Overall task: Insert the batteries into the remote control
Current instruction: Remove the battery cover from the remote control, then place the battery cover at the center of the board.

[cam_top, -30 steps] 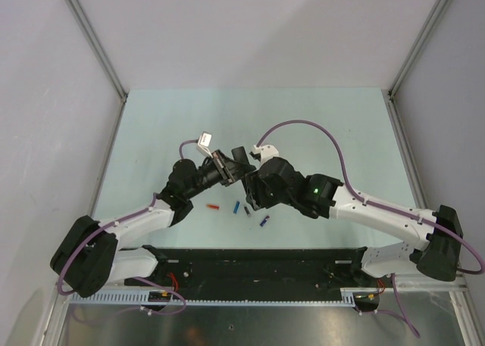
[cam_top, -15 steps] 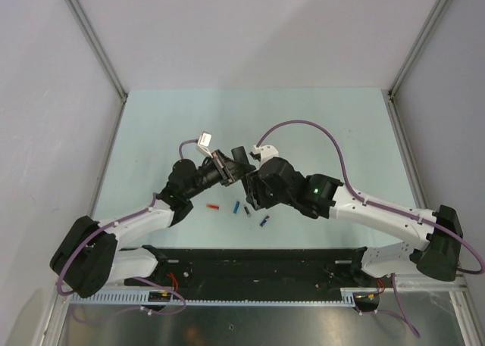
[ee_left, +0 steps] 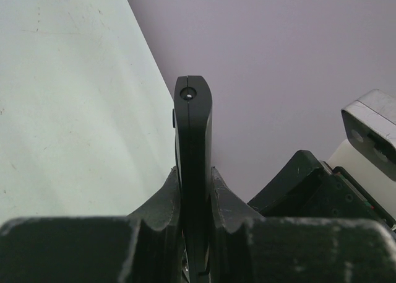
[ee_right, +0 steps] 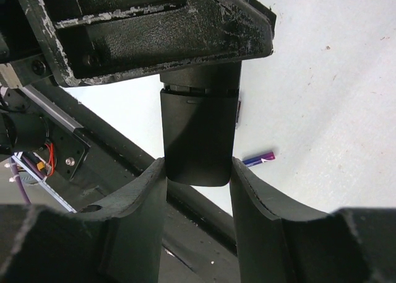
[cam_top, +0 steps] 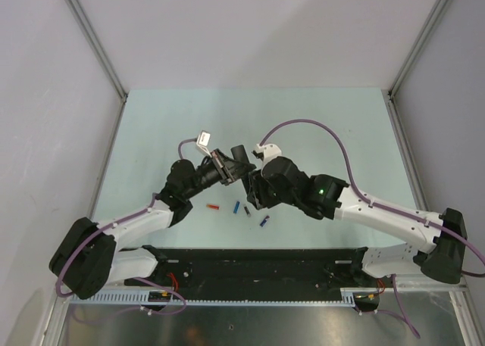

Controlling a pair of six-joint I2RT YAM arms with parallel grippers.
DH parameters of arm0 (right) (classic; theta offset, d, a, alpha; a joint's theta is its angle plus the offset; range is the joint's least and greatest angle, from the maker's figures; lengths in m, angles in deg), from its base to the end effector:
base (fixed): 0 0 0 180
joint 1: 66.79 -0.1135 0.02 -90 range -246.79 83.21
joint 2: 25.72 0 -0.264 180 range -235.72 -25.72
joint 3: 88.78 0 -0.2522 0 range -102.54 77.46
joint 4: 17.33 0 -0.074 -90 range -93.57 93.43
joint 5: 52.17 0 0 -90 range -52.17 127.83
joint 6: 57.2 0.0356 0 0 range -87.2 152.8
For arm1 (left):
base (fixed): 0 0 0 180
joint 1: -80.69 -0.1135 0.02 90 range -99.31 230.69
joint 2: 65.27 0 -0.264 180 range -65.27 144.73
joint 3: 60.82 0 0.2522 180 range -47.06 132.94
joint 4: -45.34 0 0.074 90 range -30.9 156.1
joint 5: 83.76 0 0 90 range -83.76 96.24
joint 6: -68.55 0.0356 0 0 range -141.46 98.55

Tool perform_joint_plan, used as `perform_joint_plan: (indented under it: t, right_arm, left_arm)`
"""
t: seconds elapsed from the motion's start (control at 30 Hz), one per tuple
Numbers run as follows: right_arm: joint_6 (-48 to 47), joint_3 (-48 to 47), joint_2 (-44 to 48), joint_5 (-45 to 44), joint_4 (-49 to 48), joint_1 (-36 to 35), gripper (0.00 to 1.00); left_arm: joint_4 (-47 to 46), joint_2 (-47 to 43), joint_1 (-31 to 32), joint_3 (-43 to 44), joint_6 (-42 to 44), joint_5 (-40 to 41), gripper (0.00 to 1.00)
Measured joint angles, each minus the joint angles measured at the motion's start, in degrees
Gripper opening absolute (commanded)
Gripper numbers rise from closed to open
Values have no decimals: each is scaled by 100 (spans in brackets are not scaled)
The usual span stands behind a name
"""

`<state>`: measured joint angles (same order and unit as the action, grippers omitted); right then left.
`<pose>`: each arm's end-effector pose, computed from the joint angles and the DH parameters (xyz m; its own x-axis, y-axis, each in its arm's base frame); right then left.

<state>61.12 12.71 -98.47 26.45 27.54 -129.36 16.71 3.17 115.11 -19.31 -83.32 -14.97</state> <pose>0.1339 0.2427 0.3222 -0.6351 -0.2142 -0.7421 -0.5660 0.7828 0.2585 0.2031 -0.1548 0.2480 -0.7163 -0.5058 -0.4807 0.4107 0.2514 -0.8764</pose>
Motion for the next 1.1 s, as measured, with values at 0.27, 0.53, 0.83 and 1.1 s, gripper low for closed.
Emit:
perform_joint_plan:
  t: [0.27,0.53,0.83,1.1]
  right_arm:
    - [2,-2,197,-20,155,-39,38]
    - [-2,-20,387,-205,337,-42,39]
    - [2,599,140,-402,369,1344,39]
    - [-20,1082,-811,-337,138,2605,40]
  left_arm:
    - [59,-24,-227,0,-39,-9,0]
    - [116,-24,-409,0,-4,4,0]
    - [144,-643,-634,-490,-79,-131,0]
    - [155,-1611,-660,-1351,-330,-520,0]
